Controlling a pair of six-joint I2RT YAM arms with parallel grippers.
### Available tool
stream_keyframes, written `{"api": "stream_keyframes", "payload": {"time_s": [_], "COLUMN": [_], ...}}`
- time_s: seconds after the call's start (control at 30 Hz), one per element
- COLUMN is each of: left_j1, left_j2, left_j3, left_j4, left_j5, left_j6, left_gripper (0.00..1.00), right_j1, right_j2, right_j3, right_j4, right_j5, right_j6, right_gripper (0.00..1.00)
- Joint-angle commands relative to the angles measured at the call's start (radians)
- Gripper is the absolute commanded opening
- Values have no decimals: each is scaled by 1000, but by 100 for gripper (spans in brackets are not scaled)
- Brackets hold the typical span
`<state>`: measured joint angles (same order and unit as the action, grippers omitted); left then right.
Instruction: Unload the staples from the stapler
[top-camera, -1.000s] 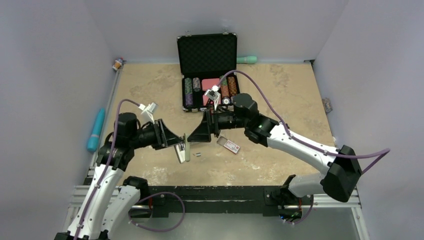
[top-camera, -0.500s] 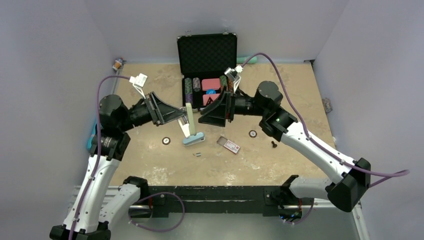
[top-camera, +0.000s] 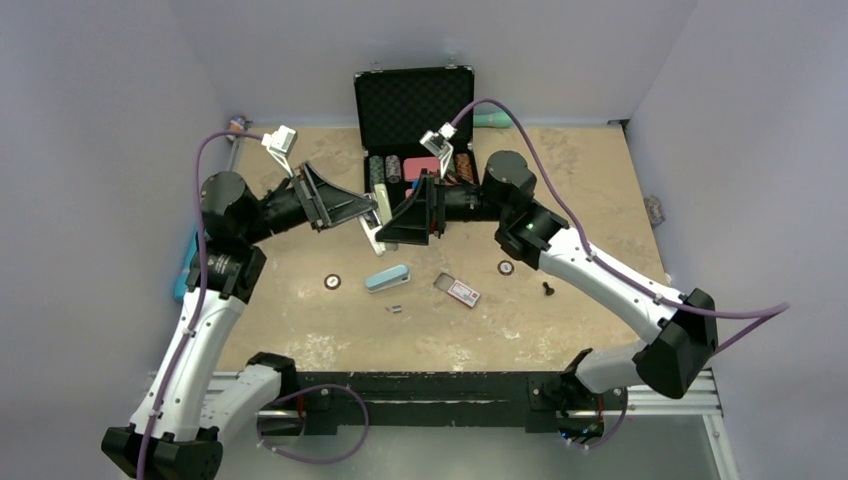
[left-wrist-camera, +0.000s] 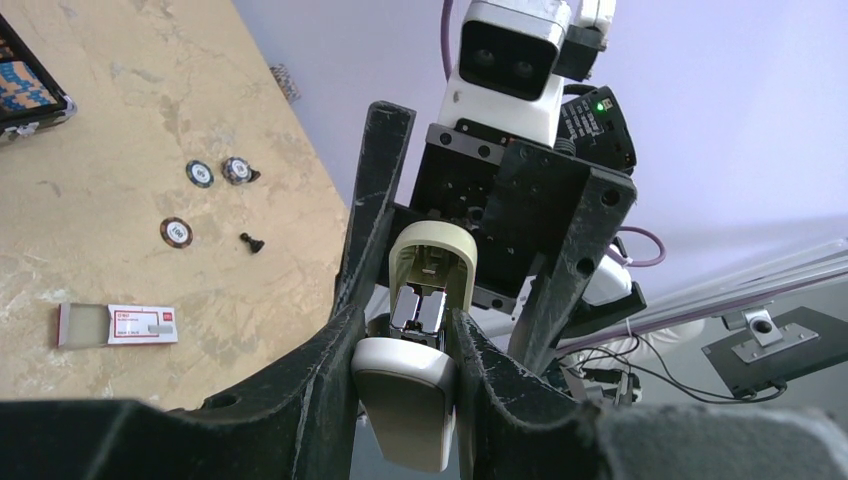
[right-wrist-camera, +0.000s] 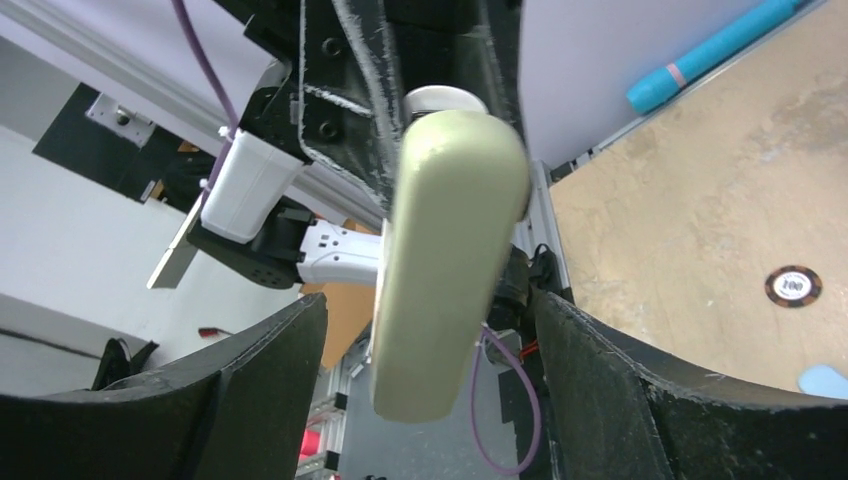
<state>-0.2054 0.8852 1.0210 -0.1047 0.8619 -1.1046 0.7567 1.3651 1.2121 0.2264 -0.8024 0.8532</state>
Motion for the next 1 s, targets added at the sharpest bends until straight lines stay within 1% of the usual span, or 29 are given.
{"api": "stream_keyframes", "payload": {"time_s": [0.0, 0.07, 0.13, 0.27, 0.43, 0.53, 0.6, 0.67, 0.73, 0.8, 0.83, 0.87, 0.9, 0.93, 0.97], "left_j1": [-3, -3, -4, -3, -3, -3, -3, -3, -3, -3, -3, -3, -3, -3, -3], "left_j2": [7, 11, 16, 20, 11, 8, 8, 8, 6, 3, 0, -1, -2, -4, -5], "left_j3": [76, 83, 96, 100, 86, 81, 80, 80, 79, 82, 84, 85, 86, 88, 95], "left_j4": [77, 76, 69, 62, 62, 62, 63, 63, 55, 29, 2, -20, -47, -89, -131], "left_j5": [23, 22, 24, 30, 28, 25, 22, 18, 10, -3, -11, -21, -29, -43, -59], "left_j6": [-11, -11, -8, -4, -1, -1, 1, 2, 9, 27, 42, 55, 70, 84, 104], "left_gripper": [0, 0, 0, 0, 0, 0, 0, 0, 0, 0, 3, 16, 39, 69, 89], "right_j1": [32, 39, 44, 45, 47, 47, 47, 46, 47, 47, 46, 46, 45, 46, 46], "right_j2": [13, 20, 26, 36, 46, 47, 49, 53, 55, 53, 51, 51, 51, 51, 50], "right_j3": [72, 77, 78, 63, 59, 59, 61, 61, 59, 56, 56, 58, 58, 61, 62], "right_j4": [54, 55, 58, 93, 118, 126, 128, 129, 127, 123, 122, 121, 117, 112, 104], "right_j5": [-28, -31, -34, -44, -57, -67, -73, -82, -87, -89, -90, -90, -90, -89, -88], "right_j6": [5, 6, 8, 37, 54, 59, 58, 59, 59, 56, 54, 53, 51, 47, 43], "right_gripper": [78, 75, 69, 64, 53, 51, 41, 23, 0, 0, 0, 0, 0, 0, 0]}}
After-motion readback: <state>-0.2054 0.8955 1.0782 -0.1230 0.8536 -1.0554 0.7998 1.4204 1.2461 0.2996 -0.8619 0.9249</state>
